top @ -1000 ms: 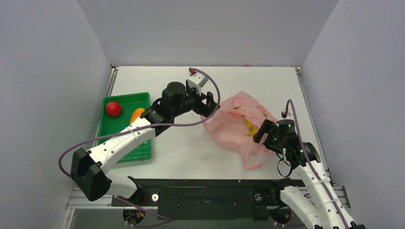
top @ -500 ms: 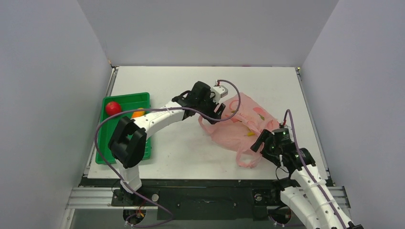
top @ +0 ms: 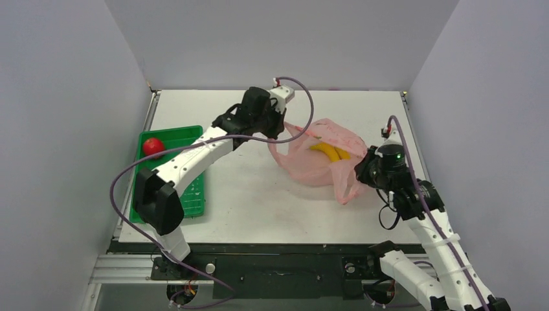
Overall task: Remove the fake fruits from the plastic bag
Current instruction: Adjust the plastic bag at the center of the board.
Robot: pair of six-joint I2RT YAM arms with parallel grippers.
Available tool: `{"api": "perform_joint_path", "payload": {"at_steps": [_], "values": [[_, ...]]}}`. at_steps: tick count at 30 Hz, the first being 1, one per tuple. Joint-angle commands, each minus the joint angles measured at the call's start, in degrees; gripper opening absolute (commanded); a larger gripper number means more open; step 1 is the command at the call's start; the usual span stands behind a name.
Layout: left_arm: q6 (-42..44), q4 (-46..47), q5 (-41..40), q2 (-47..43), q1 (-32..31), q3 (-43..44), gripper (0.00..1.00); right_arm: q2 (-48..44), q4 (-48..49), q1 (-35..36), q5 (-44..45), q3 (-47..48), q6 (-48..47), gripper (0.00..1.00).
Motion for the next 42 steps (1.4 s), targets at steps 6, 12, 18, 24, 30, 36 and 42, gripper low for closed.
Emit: {"api": "perform_joint_path", "payload": {"at_steps": [6,12,18,24,30,36,42], "values": [[1.4,-5.4,-5.0,-10.9,2.1,9.3,0.00,0.0,-8.1,-0.8,10.3,13.8,-8.8,0.00],[-1.5,0.1,-8.8,-12.3,4.5,-6.1,0.00,3.6,-8.9,-2.1,7.1,-2.2,1.3,0.00],[-5.2,-5.2,0.7,-8.9,12.6,-10.1,0.06,3.5,-5.2,-2.8,-4.1,-10.7,1.2,0.12],[-6.1,-6.0,6.7,-16.9,13.2,-10.9,0.39,1.1,-4.6,-1.1,-14.0,-8.6,-5.0,0.38],[-8.0,-11.1,13.9,-26.4,12.7,-5.6,0.54,2.1,-6.1,1.5,-14.8,-1.1,-8.4,0.51],[-11.7,-14.2,15.6,-31.9,7.9,-8.6,0.56,4.4,-6.5,2.5,-12.0,5.7,-13.2,0.56],[-19.8,-2.7,13.8,-34.2,-4.7,-16.1,0.56,8.4,-6.4,3.8,-9.3,9.8,-15.0,0.57]]}}
